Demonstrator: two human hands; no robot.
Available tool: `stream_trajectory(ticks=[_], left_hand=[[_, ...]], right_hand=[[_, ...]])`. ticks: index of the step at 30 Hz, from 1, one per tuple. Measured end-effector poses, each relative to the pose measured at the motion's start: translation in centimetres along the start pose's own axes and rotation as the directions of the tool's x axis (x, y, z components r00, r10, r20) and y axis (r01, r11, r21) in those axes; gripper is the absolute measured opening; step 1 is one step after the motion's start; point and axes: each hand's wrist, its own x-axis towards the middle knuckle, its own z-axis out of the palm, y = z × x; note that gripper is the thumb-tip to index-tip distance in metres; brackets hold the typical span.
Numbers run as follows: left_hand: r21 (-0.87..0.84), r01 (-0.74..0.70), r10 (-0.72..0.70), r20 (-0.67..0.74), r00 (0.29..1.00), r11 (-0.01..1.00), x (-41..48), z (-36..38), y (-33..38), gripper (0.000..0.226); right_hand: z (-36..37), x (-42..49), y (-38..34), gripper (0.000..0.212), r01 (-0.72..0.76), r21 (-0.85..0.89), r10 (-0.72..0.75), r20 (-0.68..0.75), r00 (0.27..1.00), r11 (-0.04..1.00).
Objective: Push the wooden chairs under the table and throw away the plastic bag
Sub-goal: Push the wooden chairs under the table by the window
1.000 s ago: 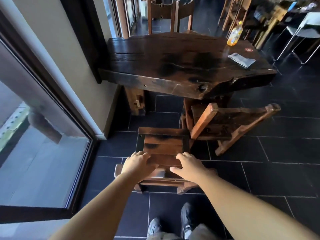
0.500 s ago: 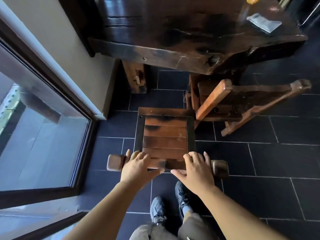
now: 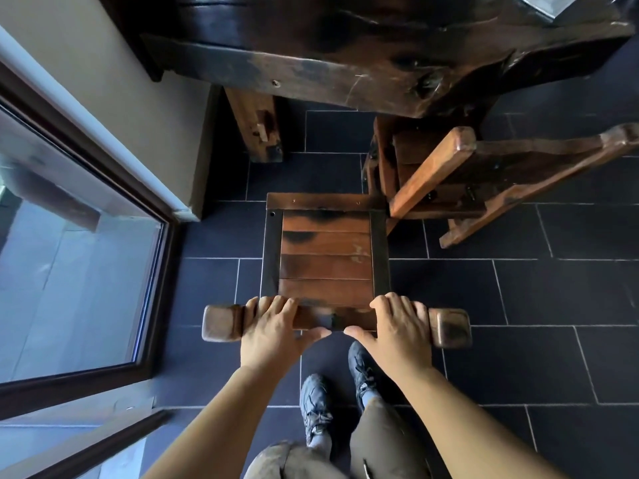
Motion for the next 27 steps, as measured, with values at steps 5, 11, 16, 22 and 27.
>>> stream_trajectory(ticks=[5,11,16,22,27], left_hand=[[0.028,-0.010,0.011,-0.011,1.000,1.000,0.9,0.0,-0.3,0.072],[0.031,-0.006,0.006,0.011,1.000,1.000,3.3,-0.3,-0.5,0.073],[0.038,0.003,-0.004,0.031,1.000,0.999,5.4,-0.7,-0.5,0.083],[0.016,0.012,-0.012,0.019,1.000,1.000,8.4,-1.0,-0.4,0.082],[0.039,0.019,-0.021,0.030,0.999,0.999,11.1,-1.0,-0.4,0.081]], right_hand=[[0.0,0.9,0.0,0.068,0.009,-0.008,-0.009,-0.016,1.000,1.000],[0.3,3.3,0.2,0.068,0.013,0.002,-0.013,-0.041,0.999,1.000],[0.3,5.6,0.6,0.068,0.019,-0.003,-0.019,-0.052,0.998,1.000],[0.2,8.6,1.2,0.071,0.026,-0.035,-0.028,-0.044,0.999,0.999],[0.1,11.4,1.8,0.071,0.047,-0.065,-0.049,-0.032,0.998,0.997]])
